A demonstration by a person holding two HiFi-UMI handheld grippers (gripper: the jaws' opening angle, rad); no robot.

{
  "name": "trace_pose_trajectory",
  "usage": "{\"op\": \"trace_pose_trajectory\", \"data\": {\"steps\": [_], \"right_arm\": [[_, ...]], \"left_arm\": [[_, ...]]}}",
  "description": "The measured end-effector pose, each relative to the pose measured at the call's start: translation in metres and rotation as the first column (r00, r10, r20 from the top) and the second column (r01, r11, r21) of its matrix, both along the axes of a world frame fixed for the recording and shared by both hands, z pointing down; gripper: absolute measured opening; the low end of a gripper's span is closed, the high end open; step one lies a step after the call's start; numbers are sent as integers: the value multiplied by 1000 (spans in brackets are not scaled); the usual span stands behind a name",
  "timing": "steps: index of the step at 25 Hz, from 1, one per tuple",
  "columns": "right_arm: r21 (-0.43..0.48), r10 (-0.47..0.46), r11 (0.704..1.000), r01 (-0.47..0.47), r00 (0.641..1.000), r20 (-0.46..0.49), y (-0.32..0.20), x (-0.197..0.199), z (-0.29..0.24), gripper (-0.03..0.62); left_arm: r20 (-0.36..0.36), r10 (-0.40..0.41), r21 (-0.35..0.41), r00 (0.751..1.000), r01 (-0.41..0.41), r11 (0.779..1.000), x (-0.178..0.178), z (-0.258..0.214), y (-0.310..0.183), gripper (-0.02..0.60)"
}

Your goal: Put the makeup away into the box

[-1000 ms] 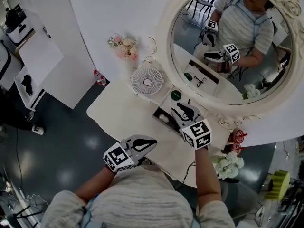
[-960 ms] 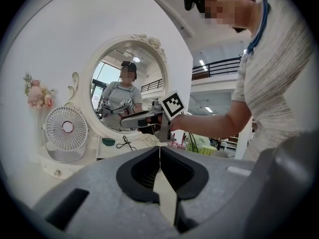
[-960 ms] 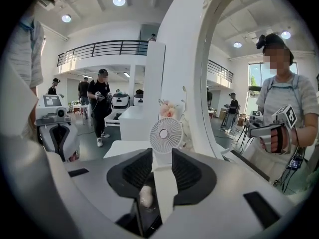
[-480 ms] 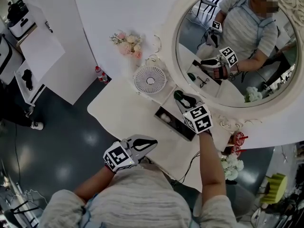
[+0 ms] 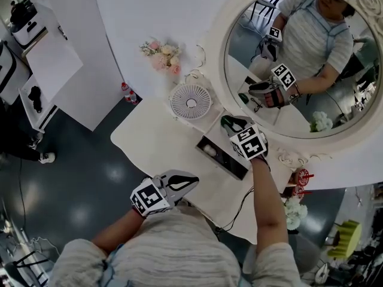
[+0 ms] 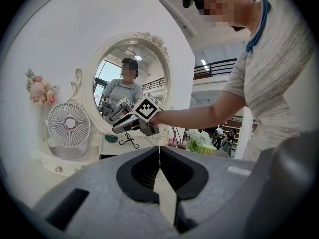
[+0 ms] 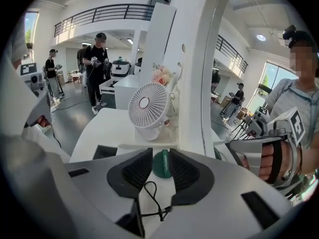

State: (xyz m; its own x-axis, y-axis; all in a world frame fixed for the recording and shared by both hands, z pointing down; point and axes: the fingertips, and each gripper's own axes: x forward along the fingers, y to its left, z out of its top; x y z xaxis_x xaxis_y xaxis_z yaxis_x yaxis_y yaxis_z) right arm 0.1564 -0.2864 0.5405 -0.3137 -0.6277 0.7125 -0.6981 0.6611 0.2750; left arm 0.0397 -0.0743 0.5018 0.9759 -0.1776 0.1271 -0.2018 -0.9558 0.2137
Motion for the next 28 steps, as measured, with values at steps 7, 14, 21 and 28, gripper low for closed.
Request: {"op": "trace_pose_trajectory", "data": {"steps": [7, 14, 21, 28], "right_arm": [[-60, -52, 997, 46, 992, -115, -12, 2, 18, 89], [-103, -49, 994, 34, 987, -150, -15, 4, 32, 89], [-137, -85, 989, 53, 968, -238, -18, 7, 40, 86], [-172, -117, 982, 74, 960, -255, -16, 6, 45, 56]], "left_arm": [[4, 7, -3, 1000, -7, 1000, 1, 2, -3, 15], [10, -2, -8, 1000, 2, 1000, -2, 5, -9, 15], [9, -5, -9, 1000, 5, 1000, -2, 5, -11, 15], [10, -9, -9, 1000, 9, 1000, -2, 5, -9, 15]]}}
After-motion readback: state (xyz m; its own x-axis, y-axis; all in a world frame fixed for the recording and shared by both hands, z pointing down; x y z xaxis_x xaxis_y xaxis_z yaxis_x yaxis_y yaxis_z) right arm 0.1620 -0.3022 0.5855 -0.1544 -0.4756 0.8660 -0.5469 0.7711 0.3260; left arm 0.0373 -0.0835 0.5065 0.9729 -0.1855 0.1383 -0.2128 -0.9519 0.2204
